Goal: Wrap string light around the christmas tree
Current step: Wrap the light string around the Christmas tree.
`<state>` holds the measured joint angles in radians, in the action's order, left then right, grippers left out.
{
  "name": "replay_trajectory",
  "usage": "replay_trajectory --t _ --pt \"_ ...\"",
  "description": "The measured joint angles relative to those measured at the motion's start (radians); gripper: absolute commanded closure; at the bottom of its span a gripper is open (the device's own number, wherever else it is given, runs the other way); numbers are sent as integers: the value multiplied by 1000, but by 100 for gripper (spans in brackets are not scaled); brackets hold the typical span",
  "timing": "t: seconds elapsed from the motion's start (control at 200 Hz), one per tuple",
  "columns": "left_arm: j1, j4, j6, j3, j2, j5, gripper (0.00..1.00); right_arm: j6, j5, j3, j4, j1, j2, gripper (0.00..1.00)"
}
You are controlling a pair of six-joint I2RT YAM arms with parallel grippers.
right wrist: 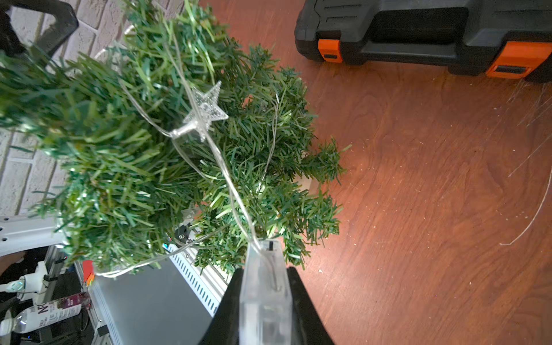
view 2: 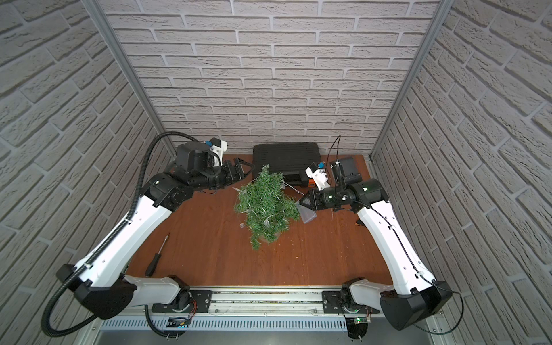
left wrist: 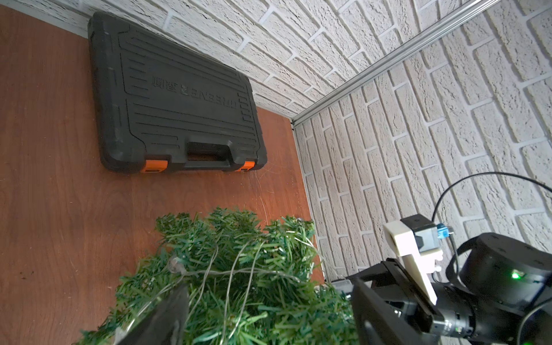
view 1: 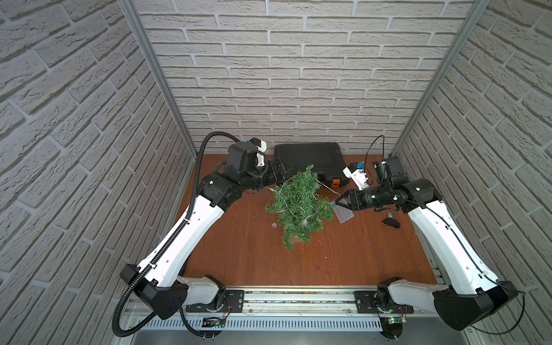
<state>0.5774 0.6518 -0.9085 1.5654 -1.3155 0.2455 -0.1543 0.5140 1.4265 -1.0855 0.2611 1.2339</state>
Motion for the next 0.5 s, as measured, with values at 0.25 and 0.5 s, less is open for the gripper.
replay_trajectory --t 0.25,0.5 --pt "0 -1 0 -20 11 -6 16 11 -55 -56 61 25 -45 76" --pt "1 -8 3 -36 35 -21 16 52 -119 -77 104 68 -74 76"
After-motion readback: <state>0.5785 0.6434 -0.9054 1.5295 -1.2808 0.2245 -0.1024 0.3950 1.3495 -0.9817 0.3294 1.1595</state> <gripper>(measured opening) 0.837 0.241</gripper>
